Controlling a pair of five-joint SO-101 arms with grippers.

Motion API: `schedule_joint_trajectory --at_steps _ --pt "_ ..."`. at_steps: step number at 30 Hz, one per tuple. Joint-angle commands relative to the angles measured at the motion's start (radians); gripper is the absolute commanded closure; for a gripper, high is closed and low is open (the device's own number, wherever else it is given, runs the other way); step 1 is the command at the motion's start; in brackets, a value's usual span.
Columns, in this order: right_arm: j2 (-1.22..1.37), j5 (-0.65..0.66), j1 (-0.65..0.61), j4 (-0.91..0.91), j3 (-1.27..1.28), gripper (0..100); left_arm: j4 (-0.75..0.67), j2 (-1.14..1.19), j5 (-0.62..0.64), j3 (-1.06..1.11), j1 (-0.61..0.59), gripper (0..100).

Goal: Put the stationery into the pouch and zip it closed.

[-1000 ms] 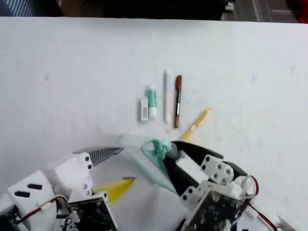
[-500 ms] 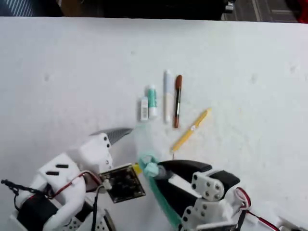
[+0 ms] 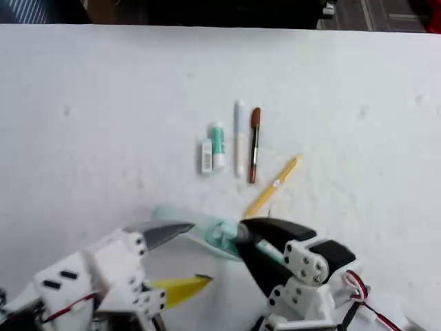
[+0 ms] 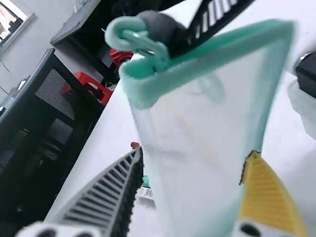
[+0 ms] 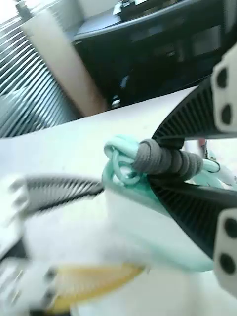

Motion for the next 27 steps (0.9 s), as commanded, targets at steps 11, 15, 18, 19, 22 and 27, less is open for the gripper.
schedule_joint_trajectory --at_steps 11,15,18,19,22,27 --pt "0.012 -0.100 -0.107 -0.042 -0.008 98.2 0.097 -0.031 0.201 -0.115 0.044 68" --pt "0.012 -0.101 -0.107 -0.010 -0.006 98.2 0.080 -0.031 0.198 -0.106 0.048 67" --pt "0.012 -0.100 -0.108 0.018 -0.006 98.2 0.037 -0.031 0.195 -0.104 0.044 67" --pt "0.012 -0.100 -0.108 0.025 -0.006 98.2 0.023 -0.031 0.195 -0.094 0.044 67" --pt "0.012 -0.101 -0.108 0.030 -0.006 98.2 -0.025 -0.031 0.195 -0.023 0.045 67" --pt "0.012 -0.095 -0.108 0.021 -0.008 98.2 -0.031 -0.031 0.196 0.086 0.079 67"
